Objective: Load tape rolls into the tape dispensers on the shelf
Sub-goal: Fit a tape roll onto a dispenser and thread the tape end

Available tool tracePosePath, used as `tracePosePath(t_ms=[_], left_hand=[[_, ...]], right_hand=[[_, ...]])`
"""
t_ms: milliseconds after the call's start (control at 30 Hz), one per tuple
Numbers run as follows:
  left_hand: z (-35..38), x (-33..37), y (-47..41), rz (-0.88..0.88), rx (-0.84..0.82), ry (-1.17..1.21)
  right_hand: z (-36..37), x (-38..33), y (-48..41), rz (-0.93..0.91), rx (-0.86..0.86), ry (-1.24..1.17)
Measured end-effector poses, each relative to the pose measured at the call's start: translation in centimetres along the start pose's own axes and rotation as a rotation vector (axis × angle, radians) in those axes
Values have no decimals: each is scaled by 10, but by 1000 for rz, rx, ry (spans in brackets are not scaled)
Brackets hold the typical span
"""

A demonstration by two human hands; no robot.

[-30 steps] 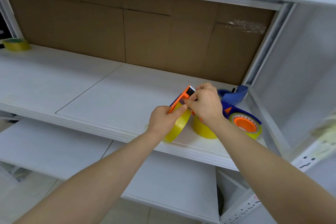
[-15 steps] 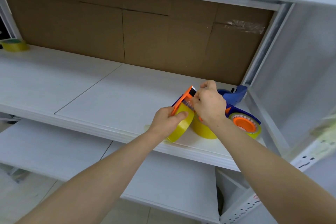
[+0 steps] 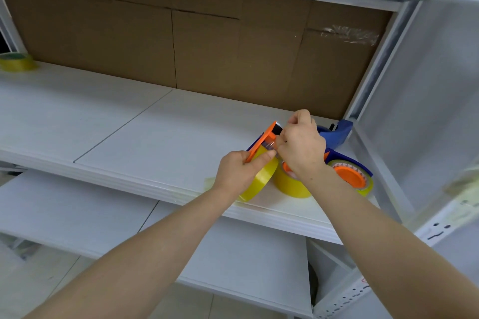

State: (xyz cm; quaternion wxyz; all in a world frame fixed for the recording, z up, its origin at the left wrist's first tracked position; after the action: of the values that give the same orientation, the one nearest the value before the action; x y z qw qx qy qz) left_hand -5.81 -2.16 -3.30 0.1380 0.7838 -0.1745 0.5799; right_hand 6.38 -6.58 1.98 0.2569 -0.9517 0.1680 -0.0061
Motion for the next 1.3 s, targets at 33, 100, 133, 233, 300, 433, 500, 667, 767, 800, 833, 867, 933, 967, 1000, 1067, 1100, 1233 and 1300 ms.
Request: tracePosePath(t_ms=[33, 100, 133, 233, 300, 433, 500, 667, 767, 800, 833, 867, 933, 967, 1000, 1067, 1100, 1233, 1300], left_hand=[[0, 1, -1, -4, -27, -11], [-2, 2, 1, -22, -93, -15], [-3, 3, 1, -26, -123, -4], [-4, 2, -1, -45, -145, 27], [-4, 2, -4, -52, -124, 40], [-2, 4, -9, -54, -79, 30], [-1, 4, -10, -55, -62, 40], [-1, 3, -10, -57, -85, -26], [-2, 1, -9, -83, -135, 14], [-2, 1, -9, -91, -144, 30], [-2, 1, -8, -92, -148, 46], [-1, 0, -8, -91, -145, 53], [0, 1, -6, -79, -145, 54], [1, 0, -6, -77, -149, 52], [2, 1, -6, -81, -152, 49], [4, 1, -5, -80, -153, 47], [4, 1, -6, -74, -150, 47], [4, -1, -5, -65, -150, 51], [4, -2, -5, -55, -154, 43]], right_hand=[[1, 2, 0, -9, 6, -10], [3, 3, 0, -23, 11, -18], [3, 3, 0, -28, 14, -22], [-1, 5, -5, 11, 14, -78], [-5, 8, -11, 22, -12, -79], [-9, 10, -19, 8, -85, -41], [-9, 11, -19, -23, -108, -15], [-16, 20, -24, -82, -157, -59], [-21, 23, -27, -117, -204, -115], [-22, 24, -28, -122, -216, -145], [-24, 24, -30, -118, -229, -188], [-26, 25, -31, -104, -249, -240], [-31, 26, -34, -71, -302, -313], [-33, 26, -34, -66, -324, -314], [-33, 26, -35, -65, -341, -316], [-31, 28, -35, -60, -368, -361], [-31, 29, -35, -56, -381, -388], [-35, 38, -39, -51, -432, -441], [-39, 40, -41, -73, -438, -414]])
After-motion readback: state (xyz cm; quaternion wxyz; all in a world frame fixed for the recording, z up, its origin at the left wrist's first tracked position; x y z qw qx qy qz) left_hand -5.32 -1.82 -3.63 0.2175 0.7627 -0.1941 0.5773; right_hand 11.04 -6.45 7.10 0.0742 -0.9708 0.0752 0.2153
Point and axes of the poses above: each hand's wrist, its own y-axis away from the middle knuckle, its own z-axis out of the palm, x = y × z, the point moved 1 cm from there along -y, towards the middle knuckle, and after that the axes turned 10 degrees about -z, right-handed, at the moved point
